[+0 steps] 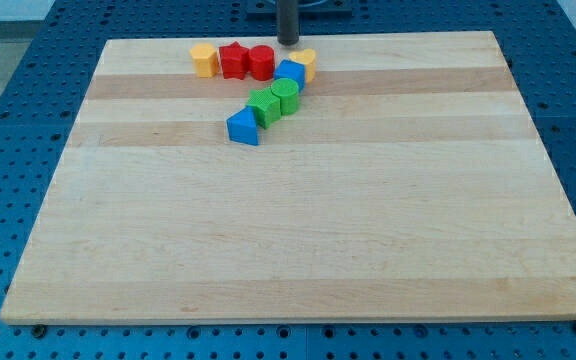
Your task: Push yellow heart into the red circle and blue cube
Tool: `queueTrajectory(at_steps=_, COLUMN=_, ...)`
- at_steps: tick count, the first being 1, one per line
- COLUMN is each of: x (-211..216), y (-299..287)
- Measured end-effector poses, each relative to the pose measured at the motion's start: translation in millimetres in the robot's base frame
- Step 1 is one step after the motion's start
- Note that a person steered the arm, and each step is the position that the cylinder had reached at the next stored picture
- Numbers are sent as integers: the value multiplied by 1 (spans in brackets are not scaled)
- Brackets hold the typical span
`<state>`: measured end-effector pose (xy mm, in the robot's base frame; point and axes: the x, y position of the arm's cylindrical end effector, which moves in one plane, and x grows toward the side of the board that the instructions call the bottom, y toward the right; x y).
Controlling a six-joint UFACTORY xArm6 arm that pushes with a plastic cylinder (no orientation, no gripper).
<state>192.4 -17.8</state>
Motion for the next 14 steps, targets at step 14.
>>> queueTrajectory(at_steps=14, x=61, y=46)
